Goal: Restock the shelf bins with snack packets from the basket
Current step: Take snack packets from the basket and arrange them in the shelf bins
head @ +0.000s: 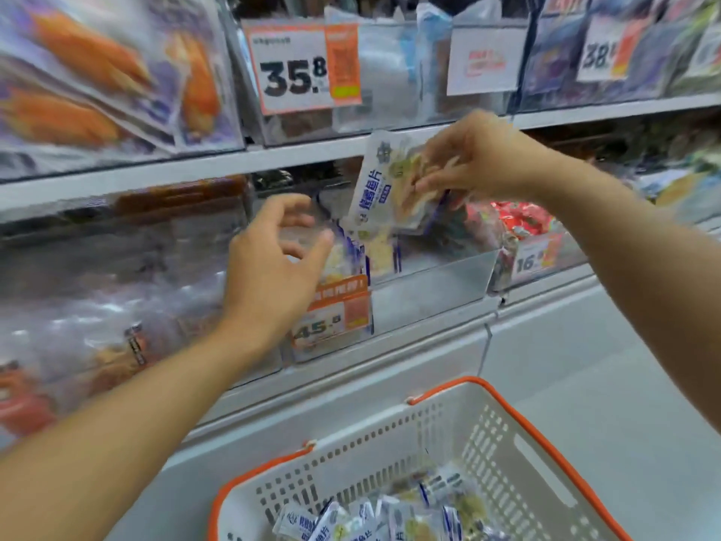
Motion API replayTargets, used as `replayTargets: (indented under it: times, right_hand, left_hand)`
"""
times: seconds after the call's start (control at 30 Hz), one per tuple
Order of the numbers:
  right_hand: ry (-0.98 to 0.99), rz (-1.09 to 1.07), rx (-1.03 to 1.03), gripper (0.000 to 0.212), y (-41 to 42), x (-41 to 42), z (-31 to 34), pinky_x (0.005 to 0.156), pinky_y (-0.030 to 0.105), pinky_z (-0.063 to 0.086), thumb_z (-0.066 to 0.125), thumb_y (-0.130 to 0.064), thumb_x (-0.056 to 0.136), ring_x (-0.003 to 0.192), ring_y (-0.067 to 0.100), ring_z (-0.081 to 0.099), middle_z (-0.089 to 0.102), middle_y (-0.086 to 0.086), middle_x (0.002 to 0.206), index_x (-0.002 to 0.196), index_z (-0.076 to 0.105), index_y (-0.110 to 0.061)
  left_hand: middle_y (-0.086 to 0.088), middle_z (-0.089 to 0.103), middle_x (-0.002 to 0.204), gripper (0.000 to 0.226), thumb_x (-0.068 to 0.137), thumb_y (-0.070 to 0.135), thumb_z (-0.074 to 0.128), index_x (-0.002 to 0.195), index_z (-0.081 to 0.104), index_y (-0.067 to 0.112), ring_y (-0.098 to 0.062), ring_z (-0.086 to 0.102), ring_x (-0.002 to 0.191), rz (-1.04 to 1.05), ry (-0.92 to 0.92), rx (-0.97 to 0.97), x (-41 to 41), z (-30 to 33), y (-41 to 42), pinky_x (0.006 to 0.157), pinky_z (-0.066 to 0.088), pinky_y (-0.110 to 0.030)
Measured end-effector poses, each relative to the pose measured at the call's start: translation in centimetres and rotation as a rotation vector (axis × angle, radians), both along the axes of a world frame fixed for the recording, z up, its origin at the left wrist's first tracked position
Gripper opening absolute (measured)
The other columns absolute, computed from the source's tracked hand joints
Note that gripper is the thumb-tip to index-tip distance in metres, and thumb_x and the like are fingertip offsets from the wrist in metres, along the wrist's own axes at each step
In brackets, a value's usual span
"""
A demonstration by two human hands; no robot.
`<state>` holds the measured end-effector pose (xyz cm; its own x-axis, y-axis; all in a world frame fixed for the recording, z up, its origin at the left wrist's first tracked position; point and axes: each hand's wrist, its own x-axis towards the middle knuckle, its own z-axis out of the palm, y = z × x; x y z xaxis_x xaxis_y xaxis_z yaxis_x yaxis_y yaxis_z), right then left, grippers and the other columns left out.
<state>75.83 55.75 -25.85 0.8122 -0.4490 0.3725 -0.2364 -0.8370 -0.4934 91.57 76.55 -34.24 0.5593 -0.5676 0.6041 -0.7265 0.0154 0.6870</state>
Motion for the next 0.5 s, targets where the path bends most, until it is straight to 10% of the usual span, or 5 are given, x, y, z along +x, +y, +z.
replayTargets:
  times: [0.1, 0.2, 0.5]
  right_hand:
    - [0.229, -0.115, -0.294, 0.010, -2.4, 1.8, -2.1, 0.063, 0.031, 0.053, 0.078, -0.014, 0.083, 0.069, 0.025, 0.065, 0.070, 0.010, 0.077, 0.078, 0.070, -0.008]
    - [0.360, -0.145, -0.093, 0.009, -4.5, 3.5, -5.6, 0.056, 0.028, 0.057, 0.078, -0.015, 0.084, 0.068, 0.017, 0.068, 0.071, 0.005, 0.084, 0.086, 0.073, -0.007]
    - [0.127, -0.190, 0.055, 0.016, -5.3, 6.4, -9.5, 0.063, 0.026, 0.061, 0.084, -0.020, 0.078, 0.066, 0.011, 0.067, 0.070, 0.002, 0.083, 0.088, 0.075, -0.011]
  left_hand:
    - [0.004, 0.066, 0.116, 0.030, 0.092, 0.019, 0.065, 0.122, 0.063, 0.019, -0.014, 0.059, 0.102, 0.045, -0.297, 0.123, 1.7, -0.8, 0.6, 0.090, 0.046, -0.030]
    - [-0.001, 0.064, 0.124, 0.030, 0.095, 0.017, 0.060, 0.125, 0.062, 0.016, -0.021, 0.055, 0.116, 0.058, -0.374, 0.239, 2.4, -2.0, 0.7, 0.101, 0.040, -0.035]
    - [0.006, 0.064, 0.122, 0.026, 0.096, 0.024, 0.057, 0.121, 0.062, 0.024, -0.016, 0.057, 0.116, 0.052, -0.332, 0.284, 2.6, -2.6, 0.1, 0.103, 0.043, -0.052]
